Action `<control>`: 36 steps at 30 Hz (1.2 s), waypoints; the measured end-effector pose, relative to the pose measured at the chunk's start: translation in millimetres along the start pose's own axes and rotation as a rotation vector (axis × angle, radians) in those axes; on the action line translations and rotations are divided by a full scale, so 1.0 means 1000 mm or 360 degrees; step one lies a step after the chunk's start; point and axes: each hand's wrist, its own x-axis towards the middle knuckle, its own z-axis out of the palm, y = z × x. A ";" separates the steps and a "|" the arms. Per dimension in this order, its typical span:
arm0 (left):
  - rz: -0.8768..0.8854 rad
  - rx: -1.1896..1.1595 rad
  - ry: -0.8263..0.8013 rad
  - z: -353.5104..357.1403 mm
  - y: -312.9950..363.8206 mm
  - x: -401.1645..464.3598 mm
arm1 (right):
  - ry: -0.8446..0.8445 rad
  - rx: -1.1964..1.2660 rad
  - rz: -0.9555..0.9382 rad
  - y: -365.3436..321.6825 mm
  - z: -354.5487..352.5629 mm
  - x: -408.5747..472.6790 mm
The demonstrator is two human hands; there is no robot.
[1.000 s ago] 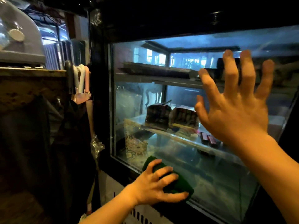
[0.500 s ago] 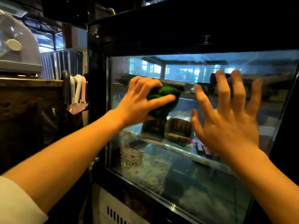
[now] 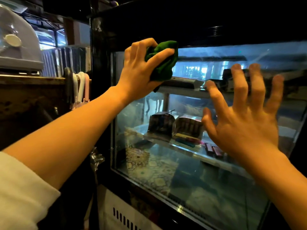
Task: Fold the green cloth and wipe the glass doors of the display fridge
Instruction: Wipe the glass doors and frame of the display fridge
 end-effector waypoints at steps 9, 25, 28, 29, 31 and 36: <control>0.0248 -0.0108 0.0026 0.007 0.050 -0.085 | -0.0071 0.0065 0.0014 -0.001 -0.004 0.001; 0.0178 -0.0237 -0.0278 0.008 0.130 -0.285 | -0.0063 0.0287 -0.0054 -0.062 -0.001 -0.002; 0.0141 -0.0217 -0.0264 0.010 0.137 -0.304 | -0.0088 0.0220 -0.0100 -0.063 0.009 -0.005; 0.0111 -0.0215 -0.0259 0.011 0.138 -0.306 | -0.0081 0.0195 -0.0110 -0.062 0.012 -0.006; -0.0001 -0.0213 -0.0228 0.012 0.139 -0.302 | -0.0046 0.0178 -0.0126 -0.062 0.016 -0.008; -0.0079 -0.0221 -0.0085 0.012 0.109 -0.263 | 0.0086 0.0122 -0.0126 -0.063 0.024 -0.010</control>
